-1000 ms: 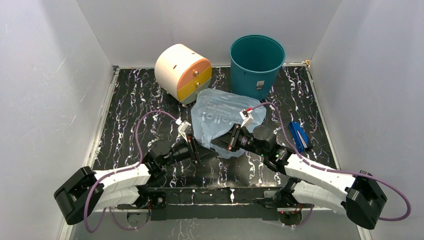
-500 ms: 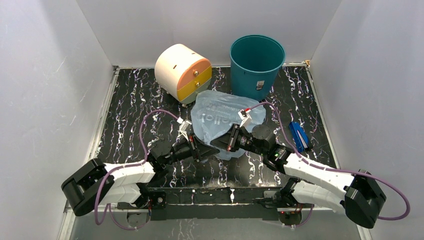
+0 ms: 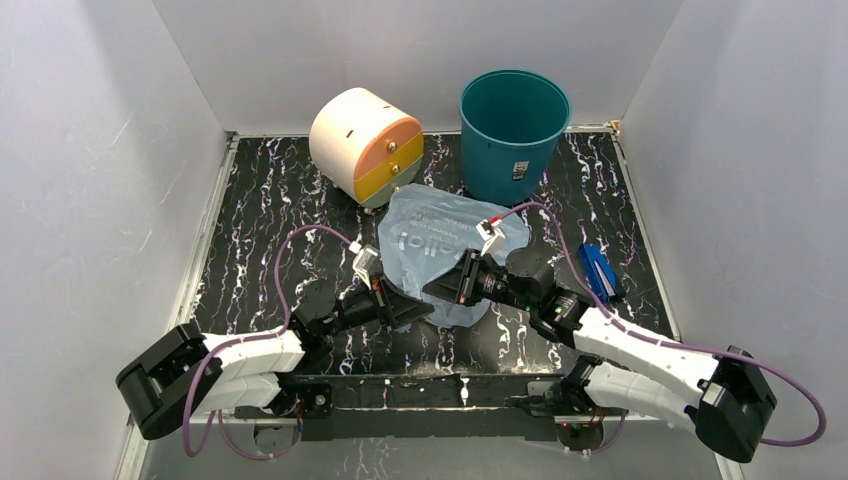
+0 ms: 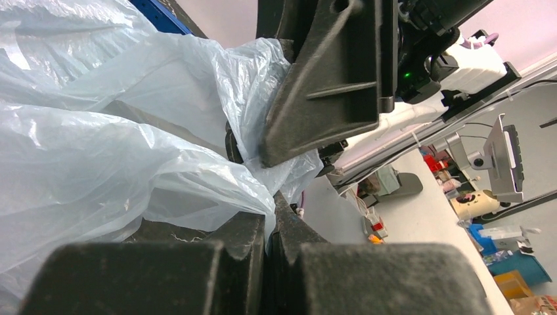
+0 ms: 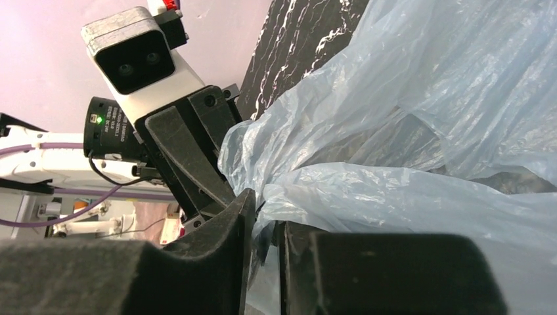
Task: Put the trash bags into the trash bin
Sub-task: Unfold the trash bag at the center of the board.
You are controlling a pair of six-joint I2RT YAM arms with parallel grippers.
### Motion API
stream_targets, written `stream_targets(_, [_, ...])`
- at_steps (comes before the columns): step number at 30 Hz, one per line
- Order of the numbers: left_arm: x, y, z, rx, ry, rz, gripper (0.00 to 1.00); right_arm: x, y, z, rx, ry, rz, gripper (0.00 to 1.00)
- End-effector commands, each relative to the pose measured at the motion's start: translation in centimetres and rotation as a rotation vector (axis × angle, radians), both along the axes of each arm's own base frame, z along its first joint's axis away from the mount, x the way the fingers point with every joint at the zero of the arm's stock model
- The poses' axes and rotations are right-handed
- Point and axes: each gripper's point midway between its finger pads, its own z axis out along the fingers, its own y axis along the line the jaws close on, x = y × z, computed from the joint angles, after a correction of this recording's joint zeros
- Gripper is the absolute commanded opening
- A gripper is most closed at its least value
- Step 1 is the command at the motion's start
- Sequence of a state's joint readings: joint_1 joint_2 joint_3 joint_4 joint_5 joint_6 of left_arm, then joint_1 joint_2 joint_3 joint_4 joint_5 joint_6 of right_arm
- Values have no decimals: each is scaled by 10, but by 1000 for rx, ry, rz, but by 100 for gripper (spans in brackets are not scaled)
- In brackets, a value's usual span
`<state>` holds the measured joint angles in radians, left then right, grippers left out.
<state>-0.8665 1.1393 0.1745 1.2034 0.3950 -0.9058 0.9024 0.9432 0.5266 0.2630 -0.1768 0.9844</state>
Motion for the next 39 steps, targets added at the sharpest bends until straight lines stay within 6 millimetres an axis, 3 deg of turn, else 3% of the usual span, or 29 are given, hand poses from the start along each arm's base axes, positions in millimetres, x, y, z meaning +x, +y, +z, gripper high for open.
stream_targets(1, [-5,-3,14,-32,-52,-33,0,-6,7,36,66,-64,68,34])
stream_targets(3, [-5,-3,12,-27,-47,-34,0,-8,9,38,75,-58,80,39])
stream_targets(9, [-4,-4,16,-32,-52,-31,0,-8,15,30,63,-25,103,40])
stream_targets(19, [-3,-1,16,-36,-50,-16,0,-2,15,35,128,-30,60,23])
stream_targets(26, [3,0,13,-24,-43,21,0,-2,7,22,50,-17,40,20])
stream_targets(30, [5,-2,15,-24,-43,23,0,-7,7,14,30,5,63,33])
stream_targets(32, [5,-3,15,-21,-45,19,0,-9,8,16,35,1,75,34])
stream_targets(39, [4,-3,11,-11,-35,11,0,-5,8,17,43,-5,54,12])
